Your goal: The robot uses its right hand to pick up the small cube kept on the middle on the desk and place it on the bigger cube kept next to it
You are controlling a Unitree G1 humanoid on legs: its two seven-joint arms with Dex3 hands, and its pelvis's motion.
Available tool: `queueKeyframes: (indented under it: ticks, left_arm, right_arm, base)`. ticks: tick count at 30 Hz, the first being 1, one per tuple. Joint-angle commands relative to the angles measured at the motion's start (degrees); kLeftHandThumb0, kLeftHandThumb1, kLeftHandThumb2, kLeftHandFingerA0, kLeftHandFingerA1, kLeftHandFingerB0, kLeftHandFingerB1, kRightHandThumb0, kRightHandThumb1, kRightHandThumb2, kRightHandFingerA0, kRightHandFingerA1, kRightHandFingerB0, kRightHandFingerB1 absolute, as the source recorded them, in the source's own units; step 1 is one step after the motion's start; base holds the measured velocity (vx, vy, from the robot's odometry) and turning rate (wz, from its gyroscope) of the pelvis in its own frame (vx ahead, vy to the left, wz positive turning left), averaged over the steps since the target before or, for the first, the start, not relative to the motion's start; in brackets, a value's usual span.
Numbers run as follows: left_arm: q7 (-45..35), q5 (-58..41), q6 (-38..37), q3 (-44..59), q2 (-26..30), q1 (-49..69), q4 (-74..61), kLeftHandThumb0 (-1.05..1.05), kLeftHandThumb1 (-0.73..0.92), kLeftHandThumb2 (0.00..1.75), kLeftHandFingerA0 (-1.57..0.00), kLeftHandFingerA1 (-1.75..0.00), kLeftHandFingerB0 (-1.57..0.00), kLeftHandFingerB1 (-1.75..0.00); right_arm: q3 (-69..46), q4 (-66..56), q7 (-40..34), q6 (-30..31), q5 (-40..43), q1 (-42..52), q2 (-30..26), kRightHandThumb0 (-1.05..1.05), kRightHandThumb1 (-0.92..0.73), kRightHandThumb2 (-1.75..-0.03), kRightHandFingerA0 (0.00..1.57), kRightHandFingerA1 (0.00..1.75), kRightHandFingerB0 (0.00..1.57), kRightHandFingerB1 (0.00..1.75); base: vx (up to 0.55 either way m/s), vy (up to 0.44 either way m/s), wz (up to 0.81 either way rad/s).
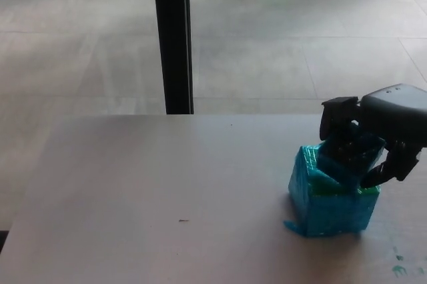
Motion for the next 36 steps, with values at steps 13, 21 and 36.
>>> queueKeyframes:
  ticks: [13, 21, 36]
  left_arm:
    - [-0.15, 0.53, -0.50, -0.60, 1.13, 0.09, 0.06, -0.72, 0.71, 0.61, -0.37, -0.59, -0.48, -0.46]
    - [-0.22, -0.11, 0.09, 0.27, 0.96, 0.31, -0.49, -0.70, 0.70, 0.61, -0.51, -0.69, -0.60, -0.61]
    - [-0.13, 0.69, -0.96, -0.97, 1.01, -0.01, 0.36, -0.73, 0.70, 0.61, -0.50, -0.60, -0.58, -0.51]
  right_arm:
    - [1.33, -2.65, 2.91, 8.64, -3.71, 0.75, 3.16, -0.62, -0.48, -0.87, 0.01, 0.42, 0.00, 0.26]
    - [2.33, -7.96, 5.47, 15.12, -7.19, 2.07, 1.51, -0.86, -0.54, -0.57, 0.00, 0.00, 0.00, 0.00]
    - [1.89, -8.54, 9.97, 17.39, -6.75, 1.24, 0.46, -0.85, -0.42, -0.73, 0.00, 0.00, 0.00, 0.01]
  base:
    - [0.00, 0.000, 0.00]
    - [0.00, 0.000, 0.00]
    - [0.00, 0.000, 0.00]
